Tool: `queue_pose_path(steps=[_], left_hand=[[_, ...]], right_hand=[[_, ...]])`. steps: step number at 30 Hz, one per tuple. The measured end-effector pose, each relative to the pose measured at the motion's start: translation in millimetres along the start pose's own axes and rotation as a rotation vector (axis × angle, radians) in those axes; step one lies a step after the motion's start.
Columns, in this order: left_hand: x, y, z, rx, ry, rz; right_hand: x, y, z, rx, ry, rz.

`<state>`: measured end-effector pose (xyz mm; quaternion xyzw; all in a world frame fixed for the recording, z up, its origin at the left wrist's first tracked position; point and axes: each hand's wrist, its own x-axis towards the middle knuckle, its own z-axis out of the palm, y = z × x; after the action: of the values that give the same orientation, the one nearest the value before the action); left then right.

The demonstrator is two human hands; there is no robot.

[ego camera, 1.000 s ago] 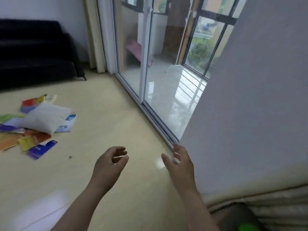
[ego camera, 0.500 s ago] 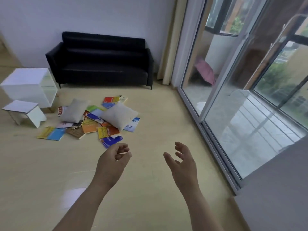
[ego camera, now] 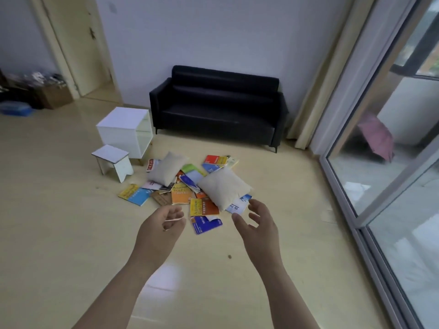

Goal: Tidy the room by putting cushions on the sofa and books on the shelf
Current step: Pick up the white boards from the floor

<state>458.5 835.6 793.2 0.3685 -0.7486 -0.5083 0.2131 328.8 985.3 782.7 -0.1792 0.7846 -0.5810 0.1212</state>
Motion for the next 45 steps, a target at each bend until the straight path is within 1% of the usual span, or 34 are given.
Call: queue_pose_path(steps=[6,11,13,18,24,28,32,36,40,45], left_hand=[[63,-20,-26,-0.032,0.077,-0.053],[124,-49,-67,-0.074,0.126,-0.089],[151,-59,-87,-0.087,0.139,-0.099],[230,-88,-162,-0.107,0.169,-0.102],[324,-113,-244,-0.083,0.156,-0.090],[376,-124,-275,-0.102,0.159,-0.104],[431,-139,-297,-0.092,0.124,-0.126],[504,-150,-320,-0.078,0.129,-0.121],[574,-152,-343,-0.063,0.140,-0.141],[654,-156,-371,-0.053,0.178,-0.139]], right_hand=[[65,-14,63,-0.038,-0.107,0.004],[109,-23,133,-0.072,-0.173,0.003],[127,-29,165,-0.057,-0.172,0.011],[169,-53,274,-0.075,-0.185,0.037],[213,-90,383,-0.093,-0.193,0.030],[241,-101,434,-0.111,-0.194,0.061],[282,-108,477,-0.137,-0.171,0.070],[337,-115,530,-0.127,-0.172,0.049],[395,-130,582,-0.139,-0.208,0.041],[463,-154,640,-0.114,-0.228,0.032]])
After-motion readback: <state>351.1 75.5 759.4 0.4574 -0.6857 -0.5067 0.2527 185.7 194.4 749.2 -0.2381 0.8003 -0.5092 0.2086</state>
